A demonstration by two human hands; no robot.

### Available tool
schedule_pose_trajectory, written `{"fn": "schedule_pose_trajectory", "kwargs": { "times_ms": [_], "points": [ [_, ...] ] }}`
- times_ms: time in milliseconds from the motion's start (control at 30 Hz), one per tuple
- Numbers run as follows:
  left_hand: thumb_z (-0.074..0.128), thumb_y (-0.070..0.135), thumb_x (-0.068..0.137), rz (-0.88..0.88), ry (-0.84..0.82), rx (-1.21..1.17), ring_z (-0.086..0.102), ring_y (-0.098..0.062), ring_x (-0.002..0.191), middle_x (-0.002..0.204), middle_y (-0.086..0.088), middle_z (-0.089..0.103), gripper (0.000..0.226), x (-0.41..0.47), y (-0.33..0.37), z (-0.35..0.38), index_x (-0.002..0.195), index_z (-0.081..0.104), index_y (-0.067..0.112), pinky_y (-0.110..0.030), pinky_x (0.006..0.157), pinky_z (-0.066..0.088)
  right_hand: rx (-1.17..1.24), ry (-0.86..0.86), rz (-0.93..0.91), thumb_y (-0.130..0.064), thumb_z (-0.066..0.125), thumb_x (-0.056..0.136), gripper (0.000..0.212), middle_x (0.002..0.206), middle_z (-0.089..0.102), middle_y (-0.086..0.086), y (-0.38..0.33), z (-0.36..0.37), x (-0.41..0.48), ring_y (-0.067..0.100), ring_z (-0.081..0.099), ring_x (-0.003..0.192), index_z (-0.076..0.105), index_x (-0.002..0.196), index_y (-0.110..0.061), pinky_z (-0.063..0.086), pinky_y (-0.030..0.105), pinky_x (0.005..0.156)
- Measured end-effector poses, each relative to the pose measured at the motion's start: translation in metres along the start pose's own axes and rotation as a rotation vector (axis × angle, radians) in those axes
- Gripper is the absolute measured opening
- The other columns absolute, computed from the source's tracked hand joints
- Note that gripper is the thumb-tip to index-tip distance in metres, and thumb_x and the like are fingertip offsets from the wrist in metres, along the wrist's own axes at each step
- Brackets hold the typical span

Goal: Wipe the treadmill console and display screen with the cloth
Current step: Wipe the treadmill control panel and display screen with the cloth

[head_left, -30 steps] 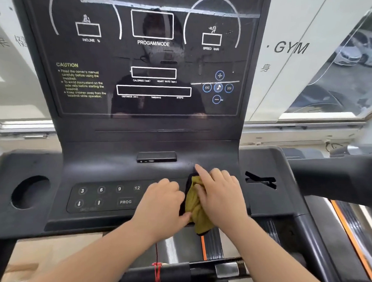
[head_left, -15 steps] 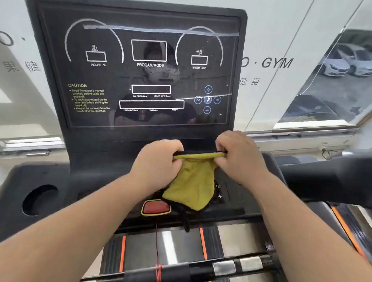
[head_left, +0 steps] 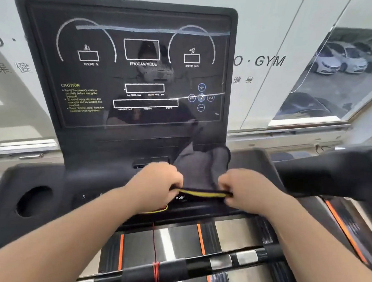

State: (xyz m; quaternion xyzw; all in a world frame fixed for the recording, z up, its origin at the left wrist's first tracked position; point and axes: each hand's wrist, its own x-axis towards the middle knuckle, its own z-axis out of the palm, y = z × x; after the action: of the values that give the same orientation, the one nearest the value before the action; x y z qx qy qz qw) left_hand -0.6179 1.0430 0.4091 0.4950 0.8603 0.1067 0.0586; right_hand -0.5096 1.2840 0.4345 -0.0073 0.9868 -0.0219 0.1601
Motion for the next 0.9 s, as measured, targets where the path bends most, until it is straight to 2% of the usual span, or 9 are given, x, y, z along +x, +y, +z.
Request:
{"fn": "schedule_pose_trajectory", "kwargs": {
  "times_ms": [100,167,233,333,433,567,700,800,900],
  "points": [
    [0.058,0.048,0.082,0.010,-0.195,-0.050,0.060,-0.017,0.098,0.097,0.010,0.068,0.029,-0.020,0.002,0.042,0.100,0.073,0.031,-0.037,0.088,0.050,0.104,-0.009,0.099,-0.079,0.053,0.075,0.048,0.091,0.059,-0.012,-0.014,0.040,0.003,0.017,0.059,0.093,0.053,0.087,-0.032,0.044,0.032,0.076],
    [0.056,0.057,0.082,-0.046,-0.114,-0.147,0.060,-0.015,0.098,0.100,0.010,0.067,0.038,-0.026,0.000,0.051,0.104,0.072,0.031,-0.036,0.091,0.049,0.218,0.262,0.125,-0.079,0.039,0.080,0.054,0.095,0.064,-0.010,-0.029,0.056,0.016,0.019,0.061,0.098,0.061,0.094,-0.032,0.047,0.034,0.081],
    [0.052,0.056,0.085,-0.117,0.027,-0.172,0.059,-0.016,0.096,0.099,0.010,0.066,0.037,-0.030,-0.007,0.053,0.102,0.071,0.029,-0.036,0.091,0.049,0.288,0.466,0.121,-0.069,0.039,0.088,0.060,0.121,0.068,0.000,-0.046,0.068,0.034,0.026,0.061,0.115,0.066,0.118,-0.025,0.048,0.039,0.097],
    [0.053,0.052,0.085,-0.237,0.189,-0.093,0.059,-0.020,0.092,0.098,0.008,0.063,0.034,-0.036,-0.026,0.052,0.098,0.069,0.025,-0.040,0.085,0.050,0.218,0.332,0.206,-0.073,0.023,0.092,0.082,0.168,0.026,0.016,-0.071,0.093,0.061,0.045,0.024,0.152,0.031,0.159,-0.027,0.021,0.058,0.122],
    [0.052,0.057,0.080,-0.396,0.241,0.007,0.060,-0.029,0.100,0.115,0.000,0.064,0.049,-0.045,-0.046,0.052,0.110,0.069,0.022,-0.043,0.085,0.052,0.155,0.311,0.315,-0.084,0.022,0.089,0.093,0.169,0.009,0.026,-0.075,0.116,0.074,0.056,0.007,0.152,0.014,0.164,-0.030,0.007,0.071,0.119],
    [0.047,0.064,0.077,-0.541,0.209,0.054,0.056,-0.035,0.116,0.133,-0.008,0.059,0.063,-0.059,-0.063,0.058,0.120,0.068,0.021,-0.051,0.093,0.049,0.128,0.242,0.471,-0.091,0.015,0.083,0.105,0.168,-0.009,0.029,-0.030,0.111,0.078,0.053,-0.006,0.154,-0.010,0.163,-0.028,0.000,0.071,0.120],
    [0.051,0.061,0.078,-0.616,0.246,0.075,0.050,-0.037,0.120,0.141,-0.013,0.052,0.063,-0.075,-0.067,0.067,0.123,0.066,0.019,-0.054,0.095,0.046,0.246,0.257,0.681,-0.091,0.016,0.082,0.119,0.165,-0.006,0.037,-0.020,0.093,0.104,0.051,-0.004,0.154,-0.008,0.162,-0.006,0.004,0.069,0.121],
    [0.051,0.061,0.079,-0.640,0.271,0.085,0.045,-0.037,0.124,0.144,-0.014,0.050,0.064,-0.081,-0.070,0.071,0.124,0.065,0.017,-0.056,0.098,0.043,0.215,0.367,0.542,-0.088,0.025,0.083,0.121,0.163,0.001,0.040,-0.069,0.090,0.118,0.053,0.003,0.153,0.005,0.160,0.002,0.009,0.066,0.123],
    [0.049,0.061,0.082,-0.644,0.242,0.112,0.044,-0.037,0.128,0.145,-0.014,0.048,0.065,-0.084,-0.074,0.074,0.127,0.063,0.017,-0.057,0.101,0.041,0.137,0.312,0.253,-0.084,0.026,0.088,0.111,0.167,0.000,0.031,-0.110,0.102,0.102,0.047,-0.001,0.156,0.008,0.162,-0.003,0.009,0.062,0.125]
  ]
}}
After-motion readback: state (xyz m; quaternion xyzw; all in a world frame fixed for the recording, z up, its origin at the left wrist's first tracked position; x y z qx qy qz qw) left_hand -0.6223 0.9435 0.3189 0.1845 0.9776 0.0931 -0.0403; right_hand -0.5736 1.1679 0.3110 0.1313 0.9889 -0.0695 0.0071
